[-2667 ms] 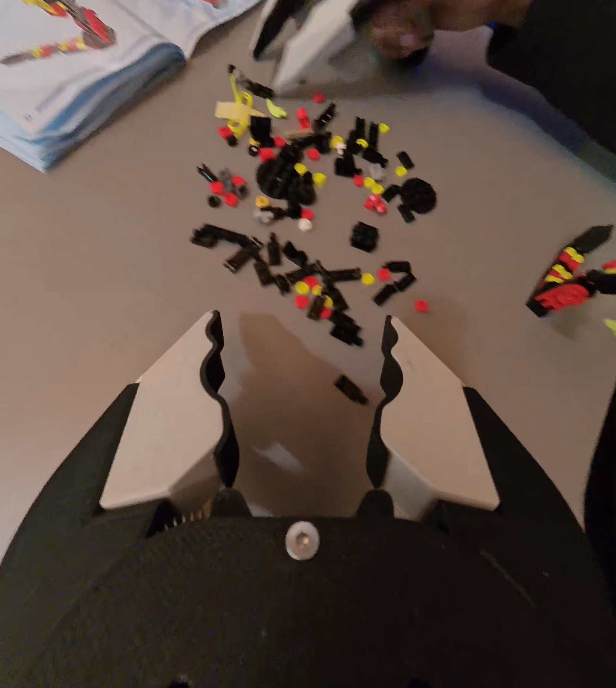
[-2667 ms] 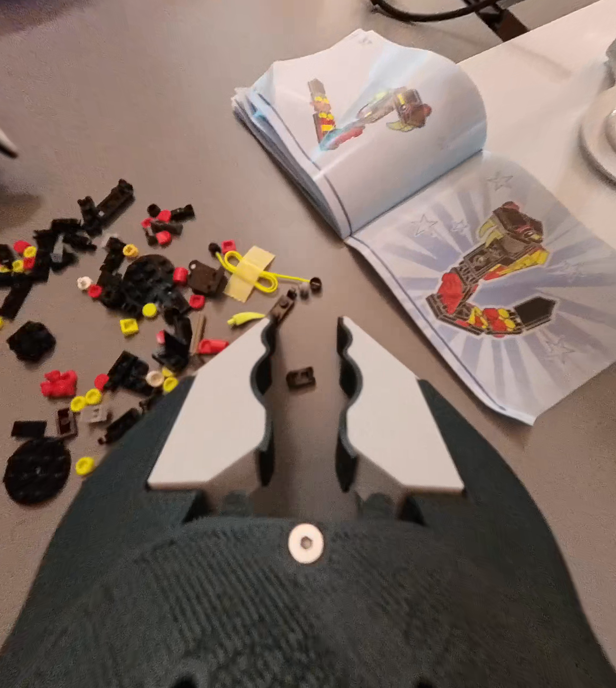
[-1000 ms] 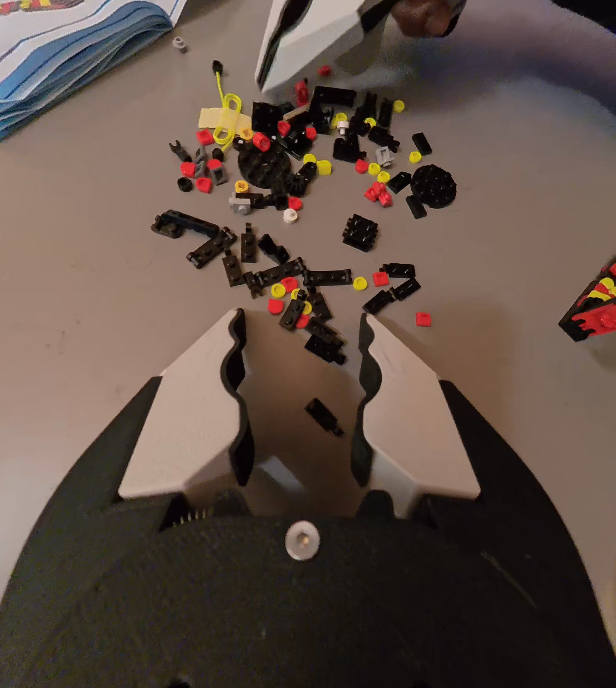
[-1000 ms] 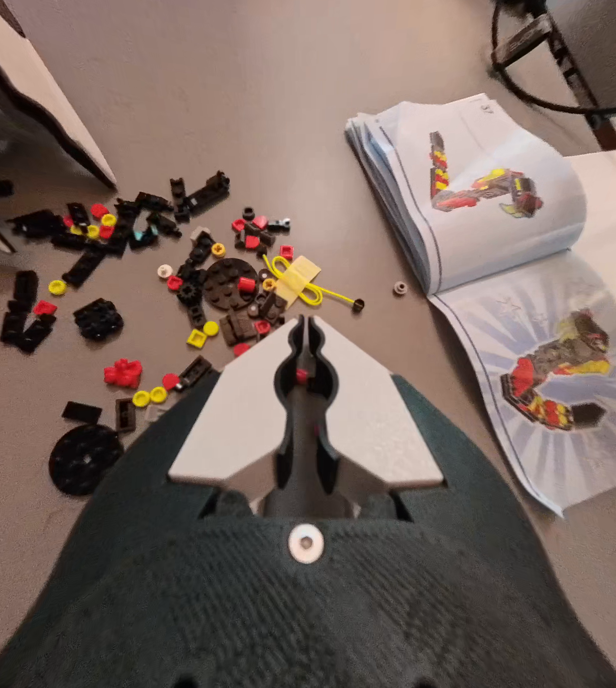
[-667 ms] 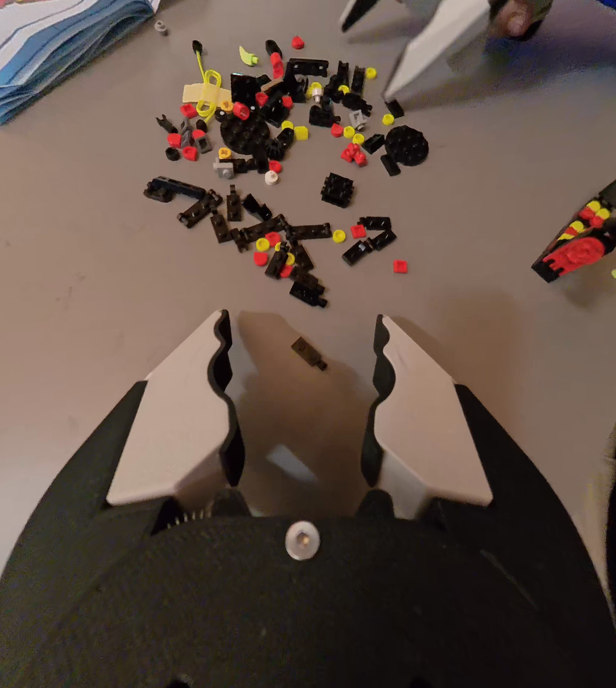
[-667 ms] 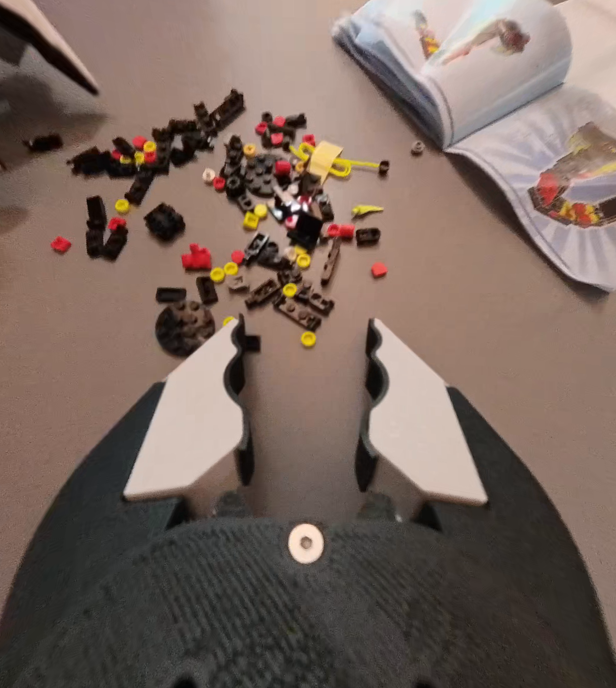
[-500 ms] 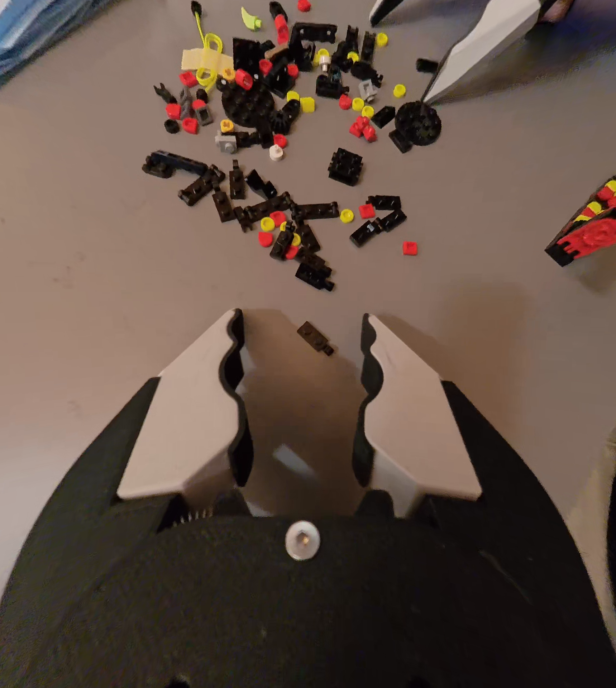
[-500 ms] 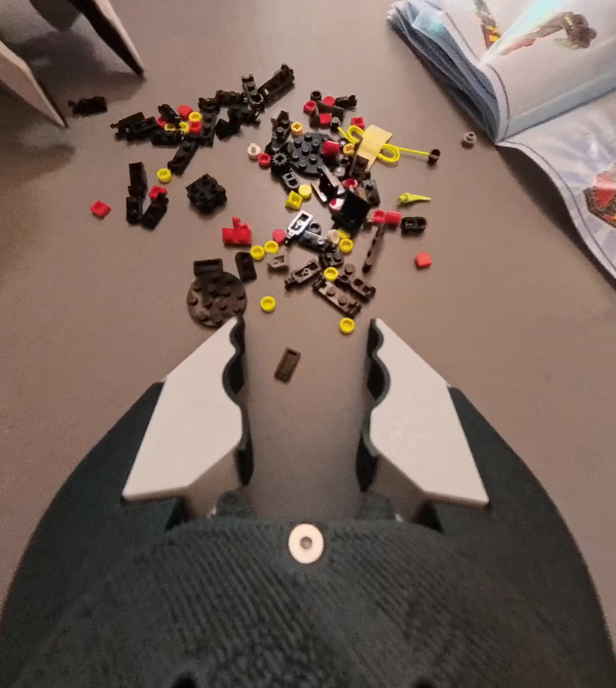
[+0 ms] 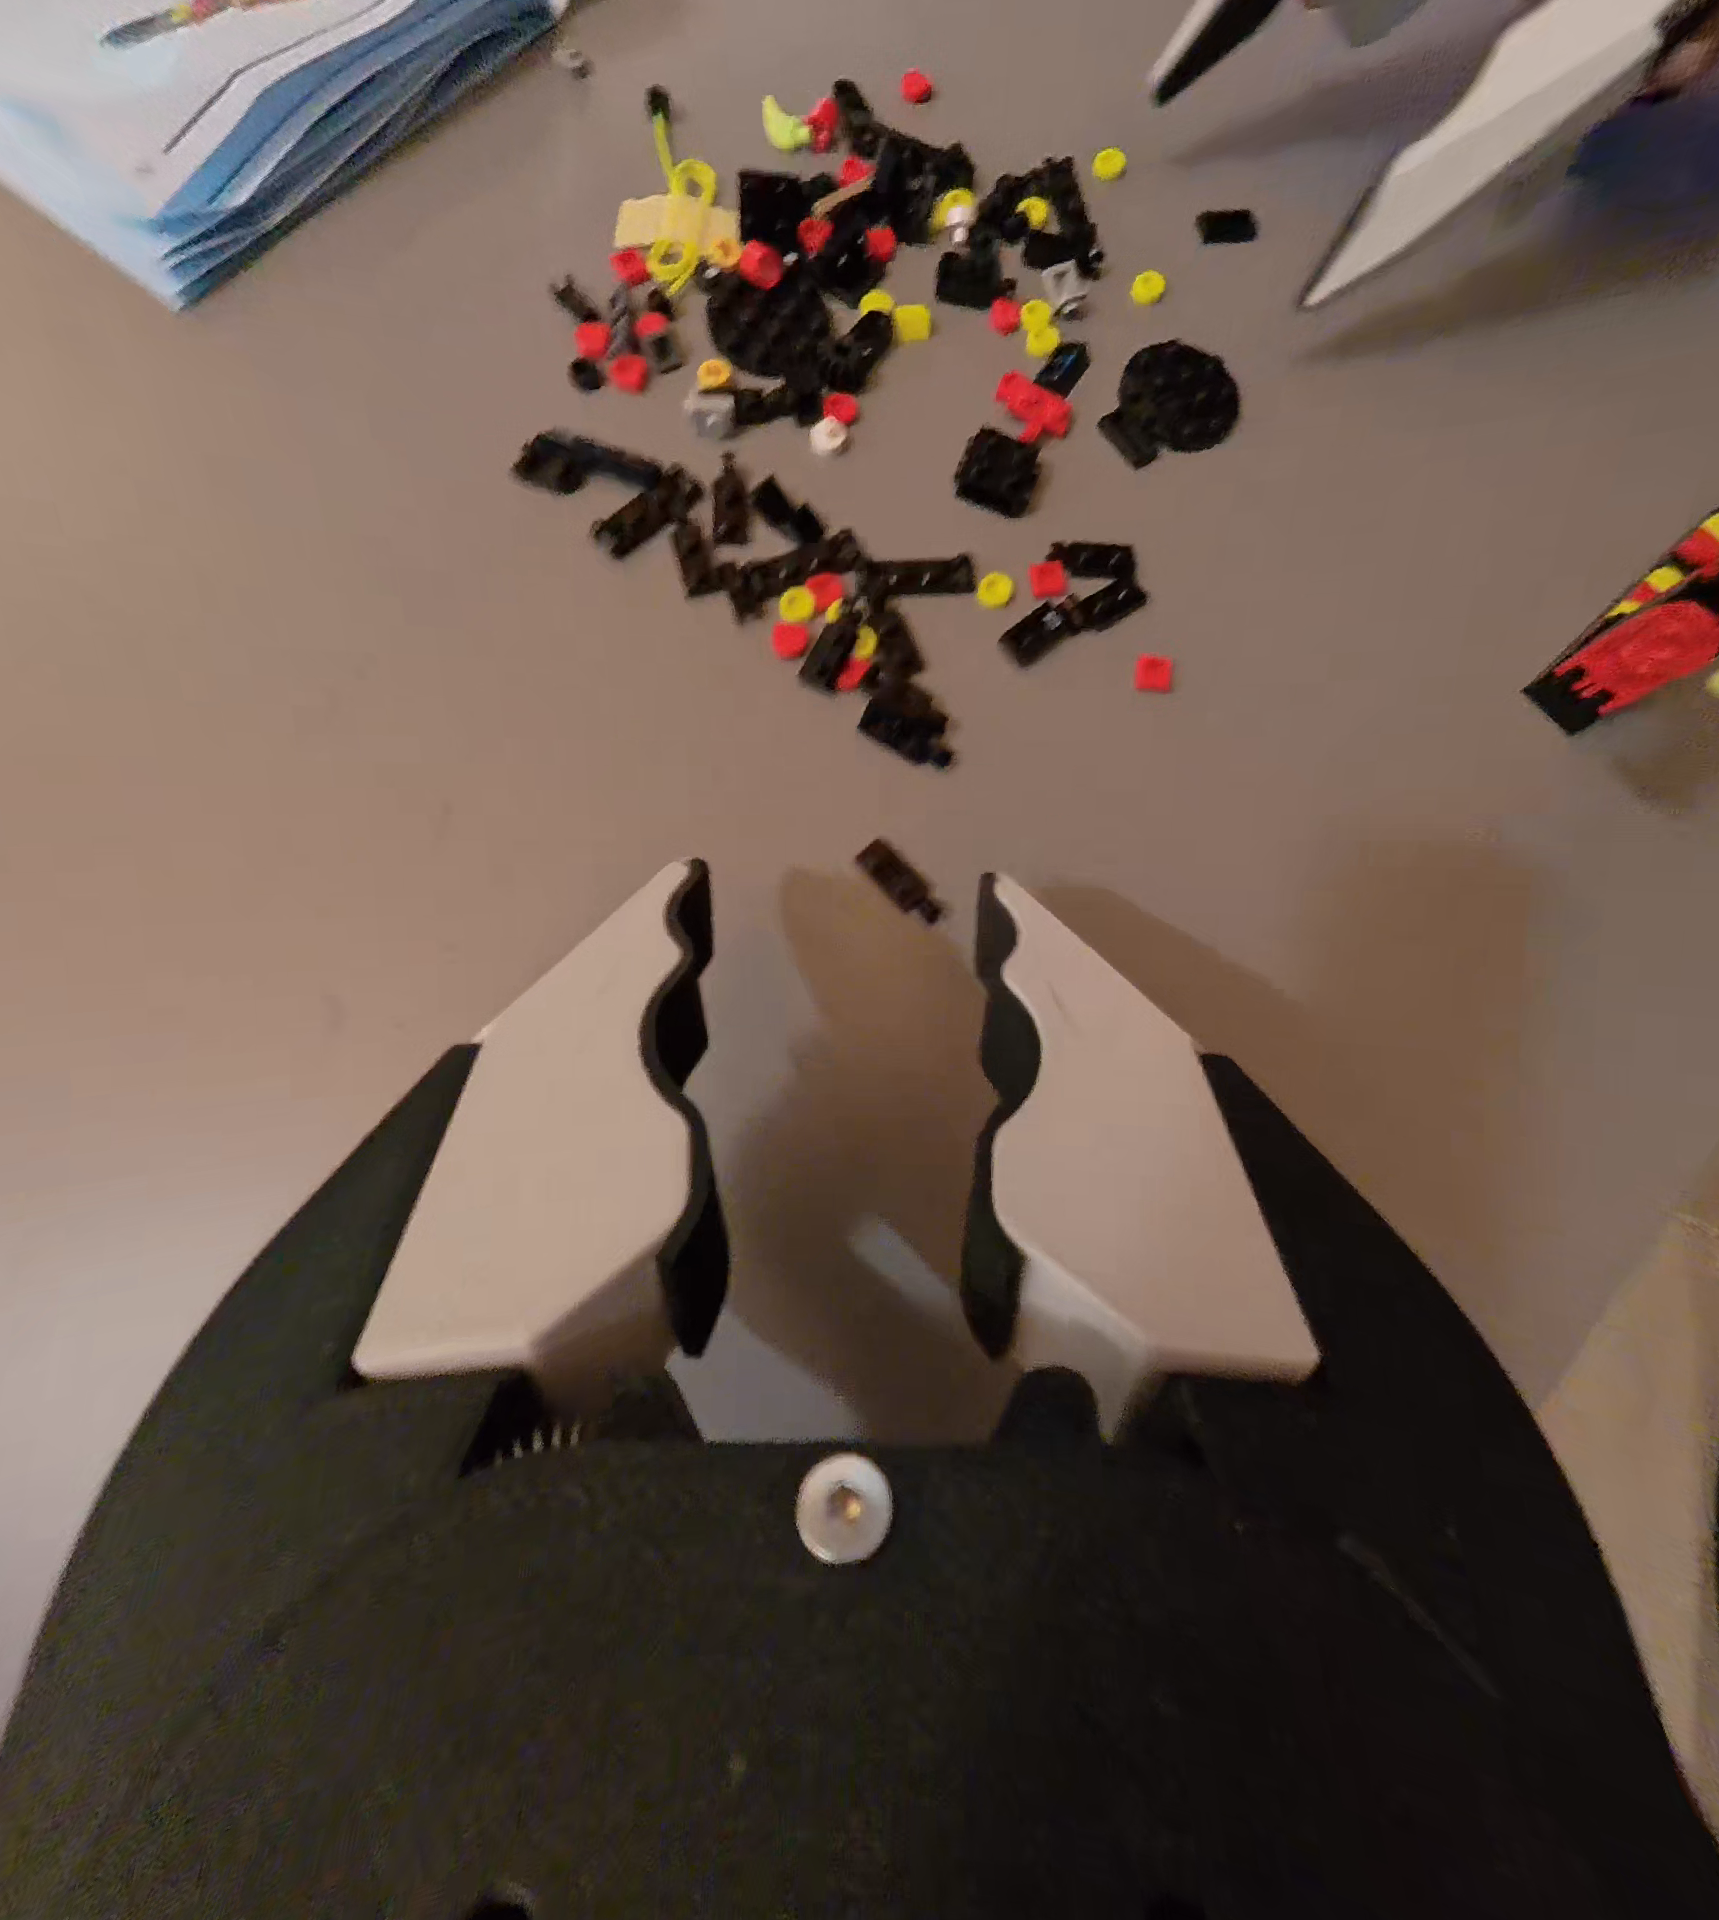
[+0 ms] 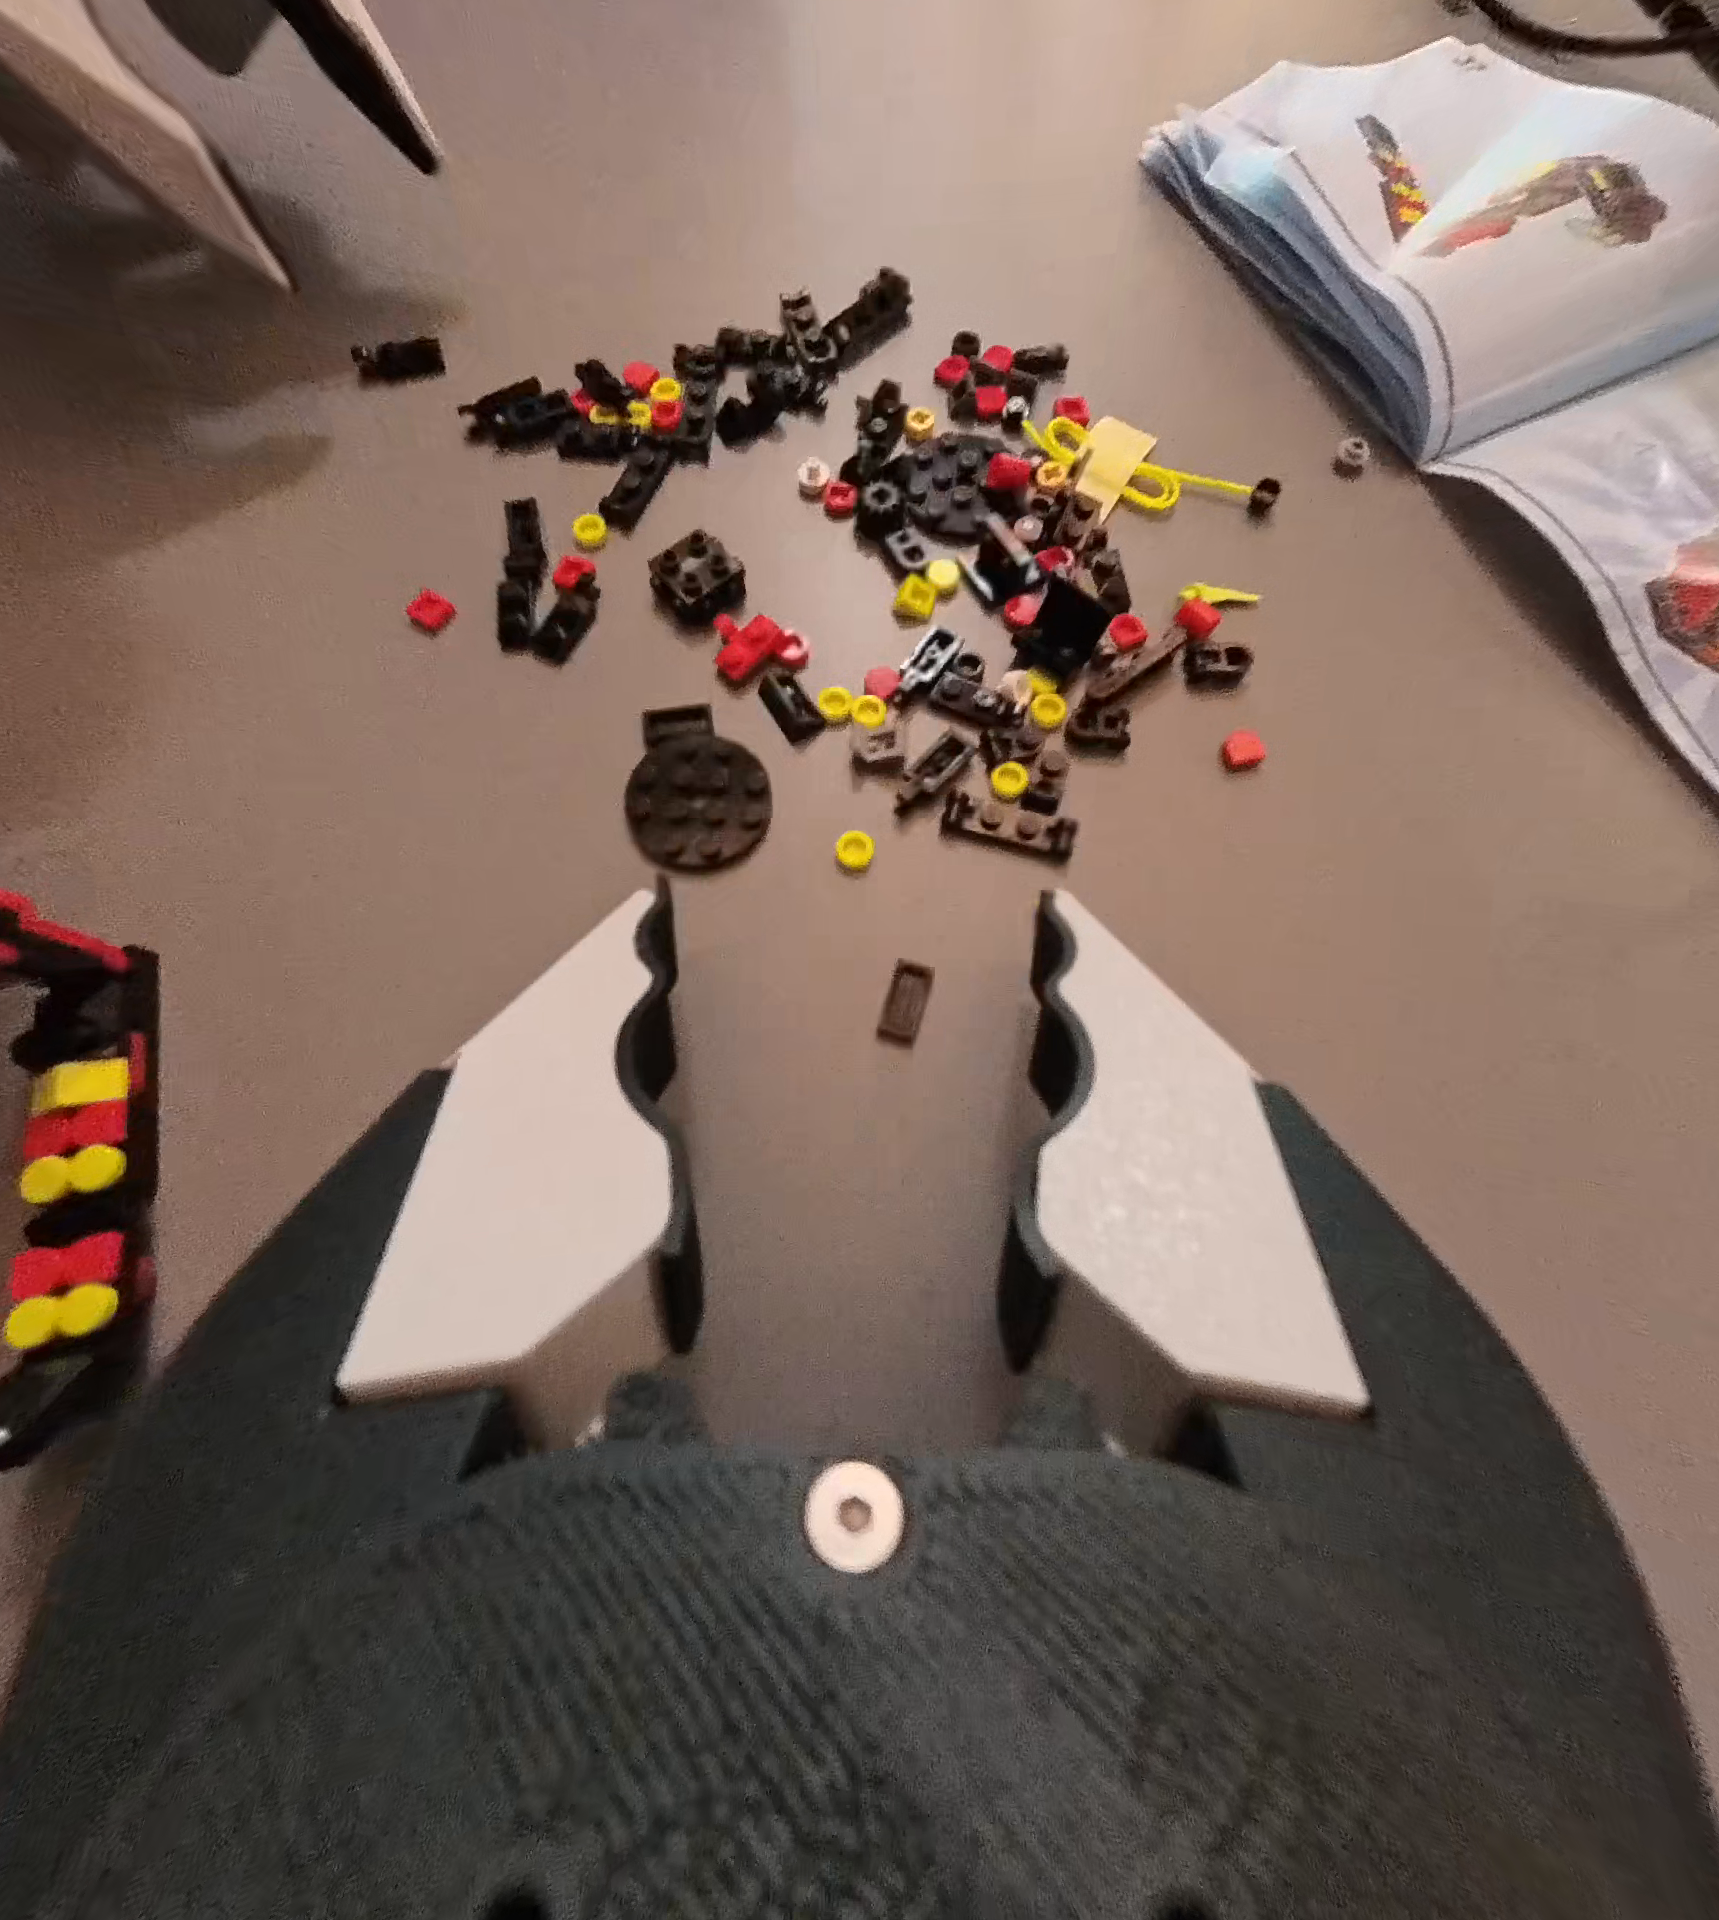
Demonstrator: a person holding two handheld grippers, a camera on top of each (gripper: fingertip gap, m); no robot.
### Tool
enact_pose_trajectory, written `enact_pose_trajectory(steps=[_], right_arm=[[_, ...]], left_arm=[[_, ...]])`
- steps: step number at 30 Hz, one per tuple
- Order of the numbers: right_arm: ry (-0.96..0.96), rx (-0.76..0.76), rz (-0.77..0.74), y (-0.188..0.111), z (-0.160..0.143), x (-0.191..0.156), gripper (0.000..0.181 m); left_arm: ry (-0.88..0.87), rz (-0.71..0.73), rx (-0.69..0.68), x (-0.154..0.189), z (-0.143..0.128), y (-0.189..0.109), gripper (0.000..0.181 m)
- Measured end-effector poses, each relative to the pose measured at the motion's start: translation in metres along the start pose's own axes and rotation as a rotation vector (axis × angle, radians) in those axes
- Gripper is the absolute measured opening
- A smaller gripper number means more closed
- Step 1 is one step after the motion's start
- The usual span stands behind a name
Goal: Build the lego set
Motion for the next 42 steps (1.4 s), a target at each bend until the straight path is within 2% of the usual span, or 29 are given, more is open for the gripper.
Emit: enact_pose_trajectory(steps=[2, 8, 13, 17, 21, 24, 28, 31, 34, 38, 42], right_arm=[[-0.003, -0.011, -0.016, 0.0, -0.007, -0.003, 0.07], [-0.01, -0.041, -0.033, 0.016, -0.008, -0.001, 0.072], [0.02, -0.047, -0.049, 0.033, -0.001, 0.008, 0.072], [0.009, -0.042, -0.088, 0.04, 0.004, 0.017, 0.07], [-0.024, 0.0, -0.048, 0.023, 0.015, -0.001, 0.077], [-0.084, -0.003, -0.042, 0.016, 0.013, -0.014, 0.09], [-0.074, -0.047, -0.06, 0.026, 0.005, -0.009, 0.095], [0.006, -0.076, -0.045, 0.031, -0.002, -0.004, 0.095], [0.033, -0.054, -0.073, 0.035, -0.001, 0.005, 0.083], [0.032, -0.048, -0.079, 0.043, 0.003, 0.011, 0.077], [0.043, -0.011, -0.087, 0.035, 0.011, 0.017, 0.082]], left_arm=[[-0.033, 0.027, -0.02, -0.009, -0.009, -0.002, 0.031], [-0.024, -0.041, -0.07, 0.008, -0.013, 0.015, 0.03], [-0.019, 0.002, -0.074, 0.01, -0.008, 0.03, 0.021], [-0.056, -0.001, -0.045, 0.013, 0.001, 0.046, 0.022], [-0.041, -0.024, -0.033, 0.019, 0.004, 0.029, 0.038], [-0.019, 0.01, 0.003, 0.015, 0.005, 0.022, 0.07], [-0.081, 0.006, -0.023, 0.03, -0.001, 0.042, 0.096], [-0.077, 0.045, 0.0, 0.042, 0.003, 0.053, 0.106], [-0.055, 0.129, -0.013, 0.038, 0.004, 0.062, 0.102], [-0.06, 0.204, 0.002, 0.023, 0.013, 0.072, 0.075], [-0.097, 0.176, 0.059, 0.021, 0.021, 0.063, 0.073]])
Point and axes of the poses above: each gripper's, where its closed fingertips meet, y out along the fingers, z out of its top, x = y × z across the jaws, the point moved 2 cm from there along -y, back along the fingers, and after that the axes turned 15 degrees about x, right-handed, at the moved point
